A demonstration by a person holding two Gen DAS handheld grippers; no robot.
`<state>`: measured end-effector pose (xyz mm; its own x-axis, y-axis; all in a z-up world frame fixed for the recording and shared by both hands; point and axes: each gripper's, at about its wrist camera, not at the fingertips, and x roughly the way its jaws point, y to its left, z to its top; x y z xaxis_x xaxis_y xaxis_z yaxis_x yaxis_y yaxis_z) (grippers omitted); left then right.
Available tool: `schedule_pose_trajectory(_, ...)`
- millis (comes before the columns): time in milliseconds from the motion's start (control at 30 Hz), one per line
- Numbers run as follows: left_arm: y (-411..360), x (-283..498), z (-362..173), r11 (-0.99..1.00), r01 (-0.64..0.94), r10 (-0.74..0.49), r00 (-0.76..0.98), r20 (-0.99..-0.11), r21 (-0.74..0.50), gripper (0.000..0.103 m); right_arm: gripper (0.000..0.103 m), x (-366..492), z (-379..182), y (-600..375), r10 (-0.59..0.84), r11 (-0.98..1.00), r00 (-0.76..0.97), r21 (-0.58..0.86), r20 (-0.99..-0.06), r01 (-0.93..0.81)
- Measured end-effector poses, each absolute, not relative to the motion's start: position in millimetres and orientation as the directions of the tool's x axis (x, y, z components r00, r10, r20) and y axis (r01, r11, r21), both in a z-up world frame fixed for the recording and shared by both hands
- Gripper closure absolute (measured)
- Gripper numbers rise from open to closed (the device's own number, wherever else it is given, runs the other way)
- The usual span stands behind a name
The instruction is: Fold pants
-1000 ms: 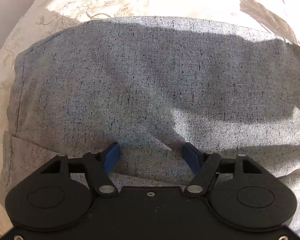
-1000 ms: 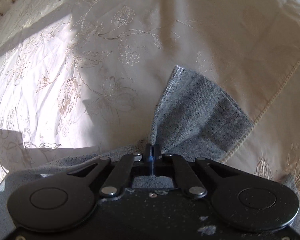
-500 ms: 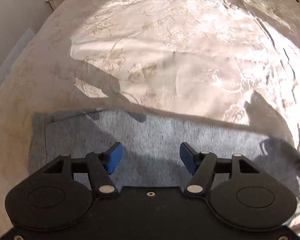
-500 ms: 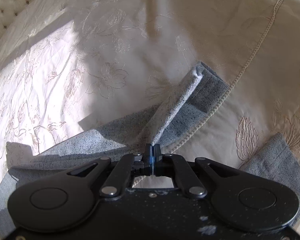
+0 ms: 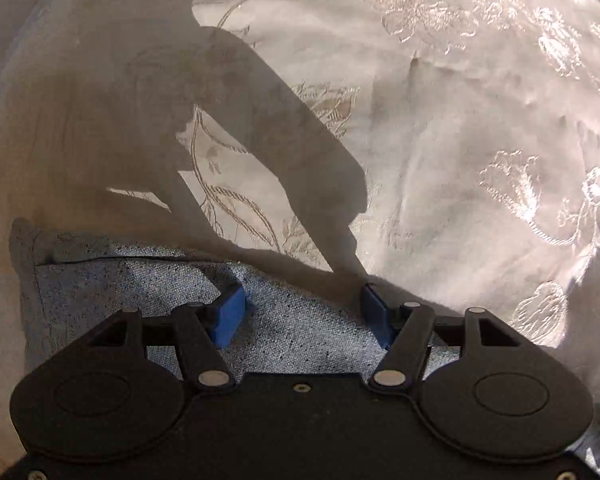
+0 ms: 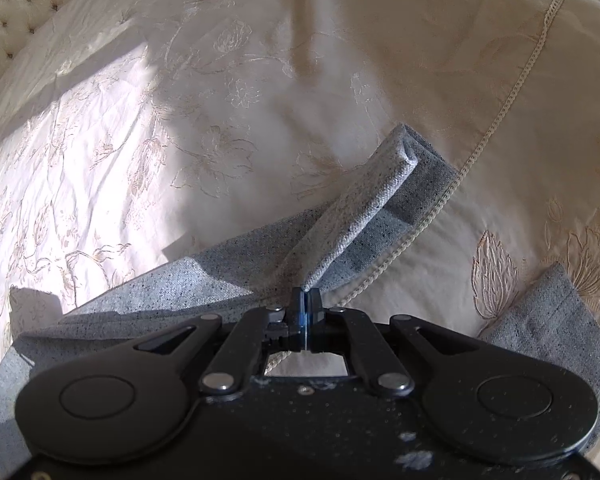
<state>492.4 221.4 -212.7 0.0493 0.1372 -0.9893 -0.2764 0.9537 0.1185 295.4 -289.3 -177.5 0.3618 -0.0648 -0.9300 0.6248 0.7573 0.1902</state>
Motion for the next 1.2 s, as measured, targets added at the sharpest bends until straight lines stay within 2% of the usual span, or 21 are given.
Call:
schedule_pose_trajectory(100, 226, 485, -220, 0.94, -0.323, 0.126, 0.041, -0.991, 0.106, 0.033, 0.102, 295, -175, -290, -0.064, 0.757, 0.368, 0.195, -0.928, 0.623)
schedule_pose_trajectory(133, 228, 482, -220, 0.935, -0.341, 0.116, 0.05, -0.992, 0.092, 0.038, 0.102, 295, -174, -291, -0.063, 0.758, 0.371, 0.197, -0.927, 0.622)
schedule_pose_trajectory(167, 231, 478, -218, 0.926, -0.367, 0.115, 0.067, -0.991, 0.083, 0.054, 0.102, 295, -174, -291, -0.064, 0.759, 0.374, 0.198, -0.925, 0.621)
schedule_pose_trajectory(200, 233, 474, -215, 0.919, -0.383, 0.136, 0.075, -0.988, 0.097, 0.066, 0.102, 296, -173, -291, -0.065, 0.759, 0.378, 0.2, -0.924, 0.619)
schedule_pose_trajectory(267, 238, 464, -206, 0.921, -0.383, 0.121, 0.103, -0.987, 0.073, 0.081, 0.102, 296, -170, -293, -0.069, 0.76, 0.387, 0.203, -0.92, 0.617)
schedule_pose_trajectory(333, 242, 451, -194, 0.924, -0.38, 0.094, 0.133, -0.987, 0.037, 0.086, 0.102, 296, -164, -294, -0.073, 0.766, 0.397, 0.204, -0.915, 0.61)
schedule_pose_trajectory(700, 243, 352, -113, 0.942, -0.332, 0.054, 0.279, -0.959, -0.044, 0.091, 0.102, 271, -122, -295, -0.105, 0.795, 0.447, 0.195, -0.888, 0.574)
schedule_pose_trajectory(900, 239, 294, -98, 0.951, -0.306, 0.058, 0.308, -0.95, -0.041, 0.096, 0.102, 236, -106, -301, -0.113, 0.787, 0.458, 0.201, -0.882, 0.583)
schedule_pose_trajectory(967, 239, 273, -94, 0.952, -0.304, 0.064, 0.31, -0.949, -0.036, 0.103, 0.102, 224, -102, -304, -0.113, 0.783, 0.457, 0.203, -0.883, 0.587)
schedule_pose_trajectory(1200, 248, 218, -93, 0.946, -0.323, 0.069, 0.298, -0.952, -0.032, 0.103, 0.102, 180, -105, -305, -0.095, 0.772, 0.438, 0.212, -0.894, 0.599)
